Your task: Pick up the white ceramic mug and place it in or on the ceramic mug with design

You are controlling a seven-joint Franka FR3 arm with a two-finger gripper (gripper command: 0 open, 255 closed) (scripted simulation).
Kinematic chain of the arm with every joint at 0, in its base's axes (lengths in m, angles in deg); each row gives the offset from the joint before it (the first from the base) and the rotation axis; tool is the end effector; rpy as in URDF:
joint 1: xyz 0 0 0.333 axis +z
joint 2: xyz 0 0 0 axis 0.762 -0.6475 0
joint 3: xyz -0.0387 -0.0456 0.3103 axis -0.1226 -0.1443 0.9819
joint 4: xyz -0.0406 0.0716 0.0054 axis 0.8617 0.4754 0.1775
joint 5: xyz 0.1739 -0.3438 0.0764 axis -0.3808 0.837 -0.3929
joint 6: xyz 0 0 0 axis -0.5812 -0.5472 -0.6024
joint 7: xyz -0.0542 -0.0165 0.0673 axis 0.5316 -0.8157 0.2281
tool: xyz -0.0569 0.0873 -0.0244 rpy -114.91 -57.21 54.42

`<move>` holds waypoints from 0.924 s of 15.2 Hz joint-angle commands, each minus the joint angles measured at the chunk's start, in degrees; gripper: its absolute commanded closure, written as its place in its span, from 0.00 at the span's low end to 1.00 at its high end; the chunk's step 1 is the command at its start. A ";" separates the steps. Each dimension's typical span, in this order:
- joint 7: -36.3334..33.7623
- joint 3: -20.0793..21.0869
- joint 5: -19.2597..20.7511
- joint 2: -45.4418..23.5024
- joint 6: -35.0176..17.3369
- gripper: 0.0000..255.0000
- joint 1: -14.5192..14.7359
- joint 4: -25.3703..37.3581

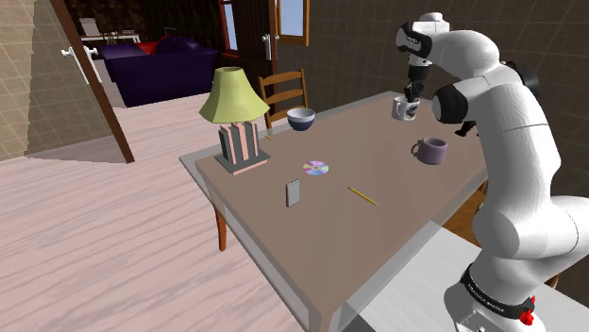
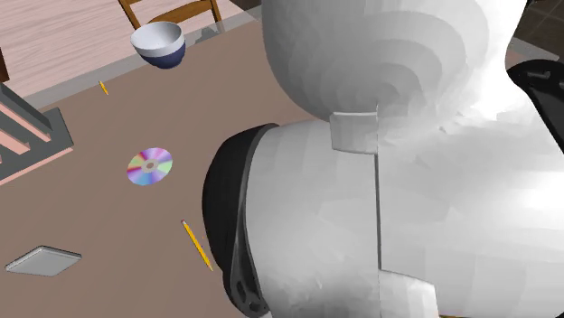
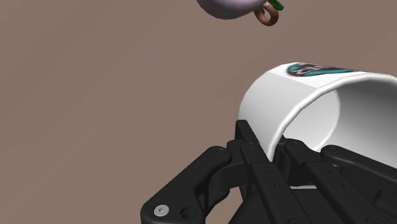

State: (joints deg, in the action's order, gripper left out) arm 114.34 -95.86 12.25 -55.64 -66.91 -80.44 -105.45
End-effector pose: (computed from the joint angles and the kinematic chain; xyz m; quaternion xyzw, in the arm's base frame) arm 0.5369 -0.4951 0.5047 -0.9988 0.0231 0.0336 0.0274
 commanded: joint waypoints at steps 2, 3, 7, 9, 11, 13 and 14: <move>2.28 -1.77 1.87 7.43 -4.28 1.00 2.77 -12.21; 3.18 -2.51 2.78 10.48 -6.14 1.00 3.83 -17.22; 5.91 -4.76 6.37 20.31 -11.27 1.00 6.35 -31.97; 7.00 -5.74 8.18 24.49 -13.03 1.00 7.05 -37.60; 8.13 -6.82 10.35 29.07 -14.67 1.00 7.53 -43.32; 8.13 -6.72 10.38 29.13 -16.23 1.00 7.64 -44.94; 8.14 -6.69 10.37 29.14 -17.00 1.00 7.70 -45.72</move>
State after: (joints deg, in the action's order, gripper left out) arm 122.39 -102.53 22.48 -26.79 -83.19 -72.84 -150.18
